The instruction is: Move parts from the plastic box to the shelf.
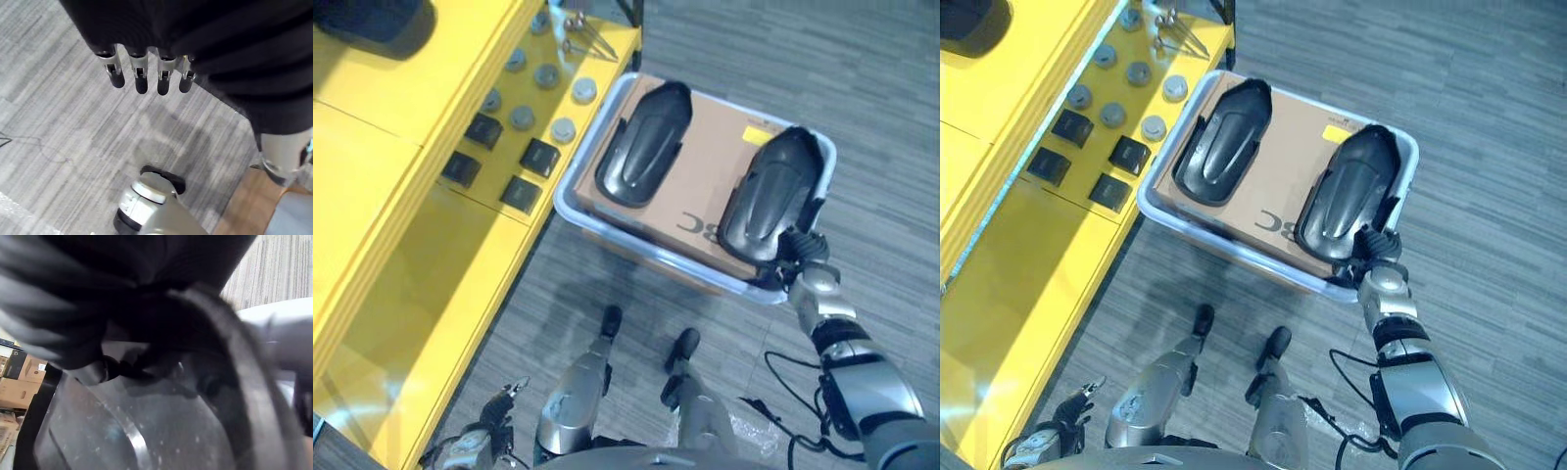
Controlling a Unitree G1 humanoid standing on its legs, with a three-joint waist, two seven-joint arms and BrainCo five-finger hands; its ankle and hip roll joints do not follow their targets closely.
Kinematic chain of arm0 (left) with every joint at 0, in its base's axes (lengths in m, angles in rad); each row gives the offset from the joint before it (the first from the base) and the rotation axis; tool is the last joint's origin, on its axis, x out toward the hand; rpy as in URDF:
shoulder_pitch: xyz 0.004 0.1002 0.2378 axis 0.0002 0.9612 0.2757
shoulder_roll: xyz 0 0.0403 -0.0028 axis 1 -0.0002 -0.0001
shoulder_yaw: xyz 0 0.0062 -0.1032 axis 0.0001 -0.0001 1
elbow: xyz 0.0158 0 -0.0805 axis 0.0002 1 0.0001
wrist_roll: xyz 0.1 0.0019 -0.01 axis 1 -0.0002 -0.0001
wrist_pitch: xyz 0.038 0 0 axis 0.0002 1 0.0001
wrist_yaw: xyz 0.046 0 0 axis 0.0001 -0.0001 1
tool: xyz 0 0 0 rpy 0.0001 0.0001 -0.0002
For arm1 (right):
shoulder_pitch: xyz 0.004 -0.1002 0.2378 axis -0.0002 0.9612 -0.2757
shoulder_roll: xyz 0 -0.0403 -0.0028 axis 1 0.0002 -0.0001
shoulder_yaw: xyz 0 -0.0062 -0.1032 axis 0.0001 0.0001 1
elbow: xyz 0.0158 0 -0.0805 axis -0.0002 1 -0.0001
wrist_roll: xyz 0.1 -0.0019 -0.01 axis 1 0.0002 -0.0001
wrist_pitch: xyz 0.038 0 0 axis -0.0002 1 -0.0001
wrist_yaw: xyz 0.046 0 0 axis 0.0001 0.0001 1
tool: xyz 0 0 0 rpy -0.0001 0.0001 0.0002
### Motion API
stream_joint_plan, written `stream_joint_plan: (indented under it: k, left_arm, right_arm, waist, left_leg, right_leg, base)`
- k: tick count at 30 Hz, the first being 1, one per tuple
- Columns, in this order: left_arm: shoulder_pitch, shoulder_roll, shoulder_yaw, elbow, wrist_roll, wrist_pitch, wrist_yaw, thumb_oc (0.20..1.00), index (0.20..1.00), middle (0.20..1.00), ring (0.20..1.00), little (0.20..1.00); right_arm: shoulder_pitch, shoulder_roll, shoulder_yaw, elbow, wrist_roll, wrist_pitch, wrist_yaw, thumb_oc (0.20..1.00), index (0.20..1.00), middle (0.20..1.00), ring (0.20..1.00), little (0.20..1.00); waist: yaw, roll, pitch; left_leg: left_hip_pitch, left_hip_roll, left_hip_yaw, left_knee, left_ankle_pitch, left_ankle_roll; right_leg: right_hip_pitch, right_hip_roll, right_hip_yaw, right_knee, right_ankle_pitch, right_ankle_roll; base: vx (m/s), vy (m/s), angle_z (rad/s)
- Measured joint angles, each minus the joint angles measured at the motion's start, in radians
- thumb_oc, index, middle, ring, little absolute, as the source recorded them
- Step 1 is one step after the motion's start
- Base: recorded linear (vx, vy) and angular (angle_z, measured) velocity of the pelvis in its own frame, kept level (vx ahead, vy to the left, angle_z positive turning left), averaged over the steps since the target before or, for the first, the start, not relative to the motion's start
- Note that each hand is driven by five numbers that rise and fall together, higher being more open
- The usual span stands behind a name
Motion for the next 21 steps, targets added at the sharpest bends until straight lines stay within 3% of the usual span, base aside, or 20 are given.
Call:
stream_joint_plan:
  k: [3,5,7,8,10,12,16,21]
  left_arm:
    - [-0.005,0.002,0.031,-0.102,-0.026,-0.014,-0.034,1.000,1.000,1.000,1.000,1.000]
    - [-0.002,0.019,0.032,-0.288,-0.036,0.006,-0.067,1.000,1.000,1.000,1.000,1.000]
    - [-0.011,0.070,-0.010,-0.647,-0.048,0.079,-0.078,1.000,1.000,1.000,1.000,1.000]
    - [-0.064,0.138,-0.049,-0.895,-0.079,0.110,-0.102,1.000,1.000,1.000,1.000,1.000]
    - [-0.136,0.143,-0.043,-0.921,-0.112,0.119,-0.111,1.000,1.000,1.000,1.000,1.000]
    - [-0.195,0.143,-0.052,-0.959,-0.168,0.213,-0.089,1.000,1.000,1.000,1.000,1.000]
    - [-0.318,0.037,-0.143,-0.868,-0.235,0.364,-0.068,1.000,1.000,1.000,1.000,1.000]
    - [-0.416,-0.051,-0.208,-0.859,-0.300,0.430,-0.032,1.000,1.000,1.000,1.000,1.000]
  right_arm:
    - [0.057,0.029,0.009,-0.106,-0.019,0.007,-0.016,0.200,0.200,0.200,0.200,0.200]
    - [0.094,0.040,0.017,-0.227,-0.048,0.028,-0.036,0.200,0.200,0.200,0.200,0.200]
    - [0.147,0.036,0.019,-0.378,-0.104,0.042,-0.049,0.200,0.200,0.200,0.200,0.200]
    - [0.191,0.039,0.036,-0.467,-0.155,0.034,-0.048,0.200,0.200,0.200,0.200,0.200]
    - [0.194,0.042,0.076,-0.466,-0.179,0.029,-0.044,0.200,0.200,0.200,0.200,0.200]
    - [0.192,0.040,0.096,-0.471,-0.185,0.035,-0.044,0.200,0.200,0.200,0.200,0.200]
    - [0.162,0.051,0.145,-0.469,-0.210,0.057,-0.022,0.200,0.200,0.200,0.200,0.200]
    - [0.150,0.090,0.202,-0.459,-0.207,0.083,0.012,0.200,0.200,0.200,0.200,0.200]
  waist:
    - [-0.016,-0.006,-0.016]
    - [-0.024,-0.012,-0.022]
    - [-0.024,-0.016,-0.028]
    - [-0.019,-0.031,-0.065]
    - [-0.027,-0.046,-0.128]
    - [-0.056,-0.054,-0.147]
    - [-0.123,-0.058,-0.204]
    - [-0.174,-0.052,-0.217]
  left_leg:
    - [0.040,0.003,0.008,-0.006,-0.004,0.002]
    - [0.064,0.007,0.017,-0.008,-0.006,0.002]
    - [0.101,0.010,0.023,-0.010,-0.008,0.002]
    - [0.129,0.015,0.036,-0.020,-0.019,0.008]
    - [0.135,0.018,0.055,-0.027,-0.027,0.009]
    - [0.181,0.022,0.076,-0.023,-0.038,0.009]
    - [0.216,0.031,0.118,-0.033,-0.050,0.010]
    - [0.255,0.041,0.152,-0.041,-0.054,0.007]
  right_leg:
    - [0.039,0.004,0.005,-0.009,-0.001,0.001]
    - [0.062,0.008,0.009,-0.017,0.000,0.001]
    - [0.098,0.013,0.017,-0.028,0.002,0.002]
    - [0.113,0.019,0.039,-0.030,0.001,0.002]
    - [0.114,0.023,0.060,-0.037,0.002,0.003]
    - [0.146,0.027,0.079,-0.048,0.004,0.007]
    - [0.170,0.041,0.115,-0.075,0.012,-0.001]
    - [0.203,0.055,0.143,-0.108,0.029,-0.002]
  base:
    - [0.06,-0.062,-0.06]
    - [0.07,-0.076,-0.09]
    - [0.11,-0.068,-0.18]
    - [0.14,-0.089,-0.34]
    - [0.15,-0.082,-0.38]
    - [0.09,-0.042,-0.31]
    - [0.09,-0.027,-0.33]
    - [0.05,-0.023,-0.22]
